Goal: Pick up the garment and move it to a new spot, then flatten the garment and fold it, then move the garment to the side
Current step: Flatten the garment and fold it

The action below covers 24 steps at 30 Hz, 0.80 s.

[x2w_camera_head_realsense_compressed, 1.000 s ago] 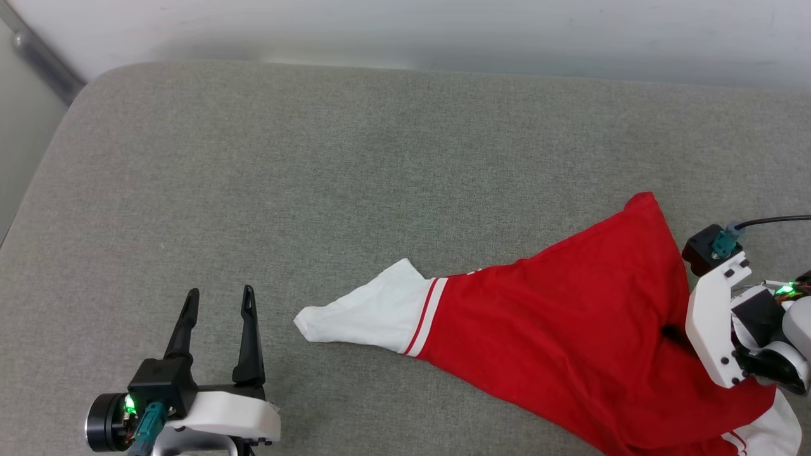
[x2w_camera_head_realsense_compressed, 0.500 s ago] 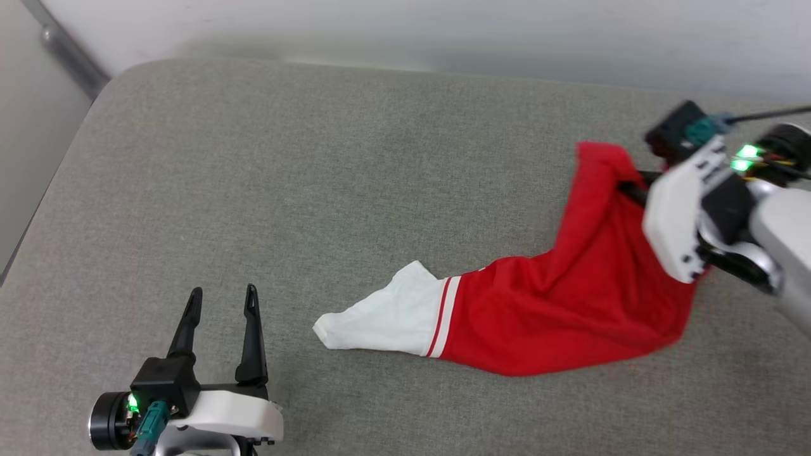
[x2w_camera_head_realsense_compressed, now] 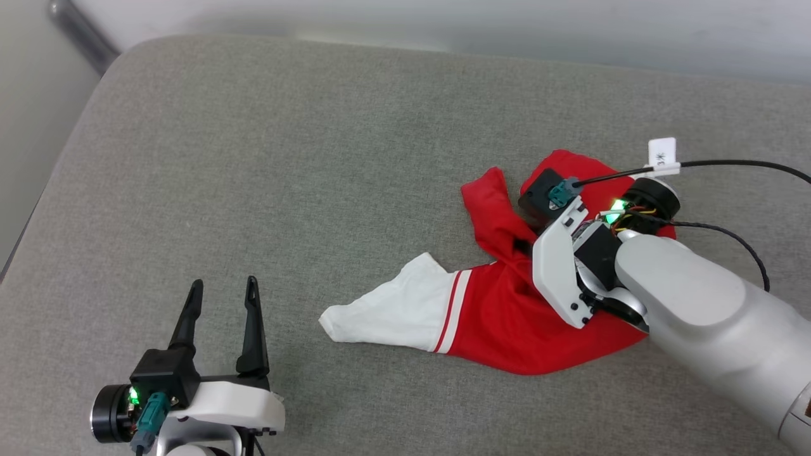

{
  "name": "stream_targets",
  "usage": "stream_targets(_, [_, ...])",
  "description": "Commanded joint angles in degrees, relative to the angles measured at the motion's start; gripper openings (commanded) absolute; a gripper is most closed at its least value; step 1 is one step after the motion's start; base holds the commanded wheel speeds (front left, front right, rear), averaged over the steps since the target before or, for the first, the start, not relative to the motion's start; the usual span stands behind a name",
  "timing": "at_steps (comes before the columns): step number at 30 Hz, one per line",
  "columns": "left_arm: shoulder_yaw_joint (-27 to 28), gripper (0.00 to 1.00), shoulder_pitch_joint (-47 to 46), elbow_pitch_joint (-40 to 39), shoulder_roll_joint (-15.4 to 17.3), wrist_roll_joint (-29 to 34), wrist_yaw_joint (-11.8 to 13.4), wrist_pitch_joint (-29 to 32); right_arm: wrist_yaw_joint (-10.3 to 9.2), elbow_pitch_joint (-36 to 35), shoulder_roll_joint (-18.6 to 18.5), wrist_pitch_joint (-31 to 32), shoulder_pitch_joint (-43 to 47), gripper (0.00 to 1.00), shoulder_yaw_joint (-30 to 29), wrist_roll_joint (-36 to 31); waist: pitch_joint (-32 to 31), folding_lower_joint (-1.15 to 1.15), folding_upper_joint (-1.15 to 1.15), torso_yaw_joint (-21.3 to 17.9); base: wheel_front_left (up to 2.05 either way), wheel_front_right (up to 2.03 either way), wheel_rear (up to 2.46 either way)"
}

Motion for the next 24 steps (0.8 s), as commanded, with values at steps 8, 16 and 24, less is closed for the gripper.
stream_targets(8, [1.7, 1.00, 1.5, 0.5, 0.0, 1.4, -0.9, -0.1, -0.06, 2.3, -2.4, -21.0, 1.0, 1.00, -3.1, -0.3, -4.1, 0.00, 0.00, -2.7, 0.00, 0.00, 0.00])
stream_targets(16, [2.6, 1.00, 3.4, 0.0, 0.0, 2.1, -1.2, -0.1, -0.05, 1.2, -8.0, -29.1, 4.6, 1.00, -14.6, -3.8, -6.7, 0.00, 0.00, -4.8, 0.00, 0.00, 0.00])
stream_targets(24, [2.2, 1.00, 3.9, -0.6, 0.0, 1.8, -1.6, -0.1, -0.05, -5.2, -14.8, -20.1, 3.5, 1.00, -19.5, -4.1, -6.2, 0.00, 0.00, -4.5, 0.00, 0.00, 0.00])
